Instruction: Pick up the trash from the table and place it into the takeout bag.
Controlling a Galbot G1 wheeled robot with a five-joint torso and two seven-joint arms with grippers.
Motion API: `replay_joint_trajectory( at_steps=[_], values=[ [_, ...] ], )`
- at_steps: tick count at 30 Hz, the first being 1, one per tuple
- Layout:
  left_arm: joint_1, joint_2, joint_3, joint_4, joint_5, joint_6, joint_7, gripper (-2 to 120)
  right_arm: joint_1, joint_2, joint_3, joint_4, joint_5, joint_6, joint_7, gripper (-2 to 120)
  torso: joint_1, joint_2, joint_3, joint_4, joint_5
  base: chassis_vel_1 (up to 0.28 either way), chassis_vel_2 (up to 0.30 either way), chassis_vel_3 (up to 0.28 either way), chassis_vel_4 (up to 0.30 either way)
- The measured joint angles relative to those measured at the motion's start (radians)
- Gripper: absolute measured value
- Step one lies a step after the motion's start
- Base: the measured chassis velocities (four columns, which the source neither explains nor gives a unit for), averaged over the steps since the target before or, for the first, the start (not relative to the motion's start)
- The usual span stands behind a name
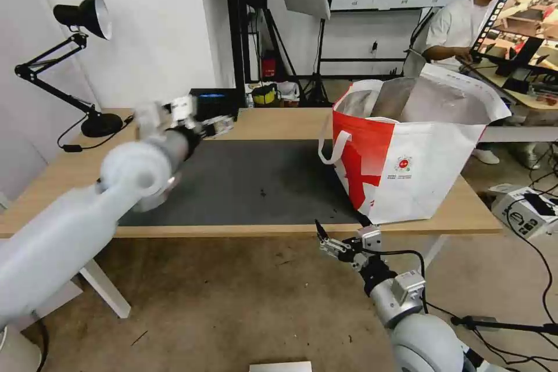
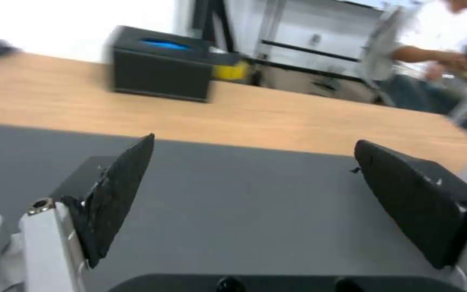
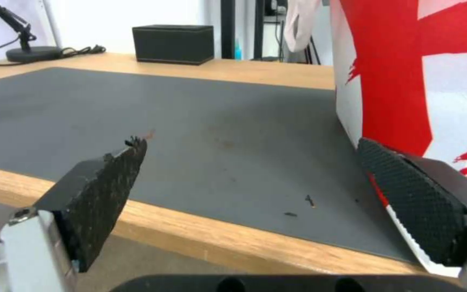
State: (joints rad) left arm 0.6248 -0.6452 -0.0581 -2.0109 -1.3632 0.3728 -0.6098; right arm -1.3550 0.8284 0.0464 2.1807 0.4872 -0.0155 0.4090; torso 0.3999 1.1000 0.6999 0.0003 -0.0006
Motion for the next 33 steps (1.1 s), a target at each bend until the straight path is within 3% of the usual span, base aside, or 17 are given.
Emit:
replay_joint_trajectory(
  at_steps=[1, 4, 5, 6, 8, 11, 12, 17, 20, 24, 33],
  values=[
    [0.000, 0.000, 0.000, 0.000, 0.000, 0.000, 0.000, 100, 0.000, 0.000, 0.000, 0.000, 0.000, 0.000, 0.000, 100, 0.000, 0.000, 0.000, 0.0000, 0.0000, 0.000, 0.000, 0.000, 0.000],
    [0.203, 0.030, -0.127, -0.048, 0.096, -0.050, 0.014, 100, 0.000, 0.000, 0.000, 0.000, 0.000, 0.000, 0.000, 100, 0.000, 0.000, 0.000, -0.0003, 0.0005, 0.000, 0.000, 0.000, 0.000],
    [0.203, 0.030, -0.127, -0.048, 0.096, -0.050, 0.014, 100, 0.000, 0.000, 0.000, 0.000, 0.000, 0.000, 0.000, 100, 0.000, 0.000, 0.000, -0.0003, 0.0005, 0.000, 0.000, 0.000, 0.000],
    [0.311, 0.027, -0.205, -0.072, 0.129, -0.060, 0.022, 100, 0.000, 0.000, 0.000, 0.000, 0.000, 0.000, 0.000, 100, 0.000, 0.000, 0.000, 0.0000, 0.0001, 0.000, 0.000, 0.000, 0.000],
    [0.393, 0.015, -0.254, -0.080, 0.157, -0.068, 0.036, 100, 0.000, 0.000, 0.000, 0.000, 0.000, 0.000, 0.000, 100, 0.000, 0.000, 0.000, 0.0003, 0.0009, 0.000, 0.000, 0.000, 0.000],
    [0.416, 0.004, -0.258, -0.073, 0.172, -0.077, 0.063, 100, 0.000, 0.000, 0.000, 0.000, 0.000, 0.000, 0.000, 100, 0.000, 0.000, 0.000, 0.0000, -0.0002, 0.000, 0.000, 0.000, 0.000],
    [0.430, -0.003, -0.266, -0.068, 0.187, -0.083, 0.087, 100, 0.000, 0.000, 0.000, 0.000, 0.000, 0.000, 0.000, 100, 0.000, 0.000, 0.000, -0.0011, 0.0009, 0.000, 0.000, 0.000, 0.000],
    [0.521, -0.022, -0.338, -0.067, 0.255, -0.100, 0.120, 100, 0.000, 0.000, 0.000, 0.000, 0.000, 0.000, 0.000, 100, 0.000, 0.000, 0.000, -0.0004, 0.0009, 0.000, 0.000, 0.000, 0.000],
    [0.643, -0.070, -0.420, -0.056, 0.351, -0.138, 0.165, 100, 0.000, 0.000, 0.000, 0.000, 0.000, 0.000, 0.000, 100, 0.000, 0.000, 0.000, -0.0003, 0.0004, 0.000, 0.000, 0.000, 0.000],
    [0.753, -0.118, -0.470, -0.053, 0.436, -0.181, 0.192, 100, 0.000, 0.000, 0.000, 0.000, 0.000, 0.000, 0.000, 100, 0.000, 0.000, 0.000, -0.0003, 0.0005, 0.000, 0.000, 0.000, 0.000],
    [0.872, -0.195, -0.514, -0.010, 0.568, -0.305, 0.249, 100, 0.000, 0.000, 0.000, 0.000, 0.000, 0.000, 0.000, 100, 0.000, 0.000, 0.000, -0.0004, 0.0006, 0.000, 0.000, 0.000, 0.000]
  ],
)
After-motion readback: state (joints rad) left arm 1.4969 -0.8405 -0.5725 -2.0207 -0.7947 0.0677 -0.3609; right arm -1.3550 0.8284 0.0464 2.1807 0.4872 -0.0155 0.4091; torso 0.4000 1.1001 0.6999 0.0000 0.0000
